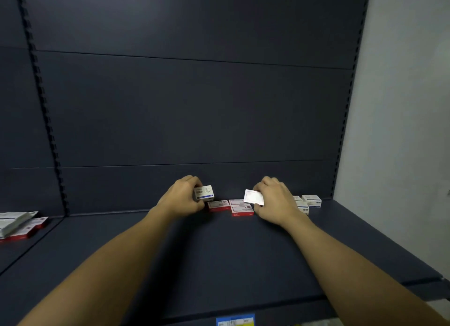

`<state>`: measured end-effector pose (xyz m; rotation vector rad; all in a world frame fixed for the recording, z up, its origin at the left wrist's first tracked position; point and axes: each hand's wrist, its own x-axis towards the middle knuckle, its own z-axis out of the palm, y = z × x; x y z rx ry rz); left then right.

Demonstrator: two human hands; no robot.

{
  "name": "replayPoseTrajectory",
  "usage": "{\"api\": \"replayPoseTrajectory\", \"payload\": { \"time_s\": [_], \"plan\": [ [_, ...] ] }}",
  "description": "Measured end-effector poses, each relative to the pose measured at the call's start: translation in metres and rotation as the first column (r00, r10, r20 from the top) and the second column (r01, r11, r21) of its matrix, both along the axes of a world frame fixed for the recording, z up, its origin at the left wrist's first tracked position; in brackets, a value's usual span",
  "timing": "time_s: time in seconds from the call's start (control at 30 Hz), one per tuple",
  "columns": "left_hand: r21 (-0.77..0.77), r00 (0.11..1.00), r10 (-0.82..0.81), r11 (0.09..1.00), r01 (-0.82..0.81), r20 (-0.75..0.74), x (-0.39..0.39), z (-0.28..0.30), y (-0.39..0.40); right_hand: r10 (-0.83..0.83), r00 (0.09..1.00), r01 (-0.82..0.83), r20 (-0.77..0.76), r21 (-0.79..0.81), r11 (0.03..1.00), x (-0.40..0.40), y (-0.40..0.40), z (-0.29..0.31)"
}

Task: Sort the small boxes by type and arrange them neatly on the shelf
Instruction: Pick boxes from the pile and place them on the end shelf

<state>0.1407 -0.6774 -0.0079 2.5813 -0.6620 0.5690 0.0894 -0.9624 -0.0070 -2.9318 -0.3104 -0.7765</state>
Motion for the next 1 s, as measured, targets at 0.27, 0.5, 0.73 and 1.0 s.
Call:
{"api": "replayPoseTrajectory", "payload": {
  "time_s": [0.27,0.5,0.73,1.0],
  "plan": [
    [-0.025,0.990,0.139,0.990,-0.140,-0.021,-0.012,-0.006,0.026,0.230,0.968,-0.233,-0.104,-0.022,0.972,0.039,0.037,-0.008],
    [-0.026,0.980,0.197,0.980,-0.197,-0.032,-0.014,-0.013,0.042,0.330,0.919,-0.337,-0.217,0.009,0.942,0.060,0.068,-0.023],
    [-0.020,0.978,0.205,0.978,-0.206,-0.030,-0.010,-0.015,0.046,0.302,0.915,-0.307,-0.268,0.024,0.951,0.071,0.069,-0.033],
    [-0.003,0.983,0.179,0.984,-0.180,-0.039,-0.002,-0.017,0.038,0.268,0.926,-0.266,-0.264,0.046,0.963,0.072,0.060,-0.027]
  ]
}}
